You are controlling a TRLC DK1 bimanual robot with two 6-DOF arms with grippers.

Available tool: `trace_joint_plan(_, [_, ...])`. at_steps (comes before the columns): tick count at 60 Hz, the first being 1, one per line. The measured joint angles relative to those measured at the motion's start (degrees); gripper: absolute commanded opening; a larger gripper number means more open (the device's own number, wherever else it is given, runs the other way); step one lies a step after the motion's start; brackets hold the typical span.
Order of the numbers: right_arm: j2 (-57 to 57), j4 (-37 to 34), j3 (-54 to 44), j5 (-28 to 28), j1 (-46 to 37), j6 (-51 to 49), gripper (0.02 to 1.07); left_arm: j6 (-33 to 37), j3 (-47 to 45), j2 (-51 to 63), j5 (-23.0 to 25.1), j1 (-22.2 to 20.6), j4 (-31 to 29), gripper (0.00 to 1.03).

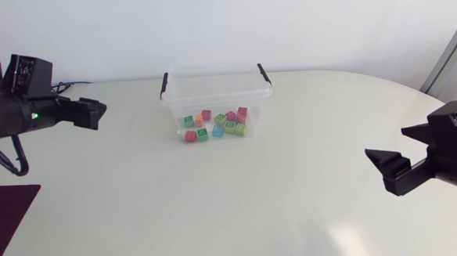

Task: Pick up the duplo bricks and place them in the container

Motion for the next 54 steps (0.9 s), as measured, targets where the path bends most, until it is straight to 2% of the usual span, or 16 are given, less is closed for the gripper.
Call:
trace_joint_plan(27, [-12.0, 4.1, -9.4, 0.7, -2.4, 0.0, 1.02, 1.7, -18.7, -22.1, 0.4, 4.7, 3.4, 0.99])
trace_joint_plan(43, [-17.1, 9.2, -14.8, 1.5, -2.4, 0.5, 1.02, 2.0, -27.2, -36.0, 0.4, 5.7, 4.3, 0.99])
trace_joint_plan(54, [-21.3, 13.5, -18.8, 2.9, -2.2, 5.0, 1.02, -0.2, -32.5, -42.8, -0.3, 4.7, 6.4, 0.99])
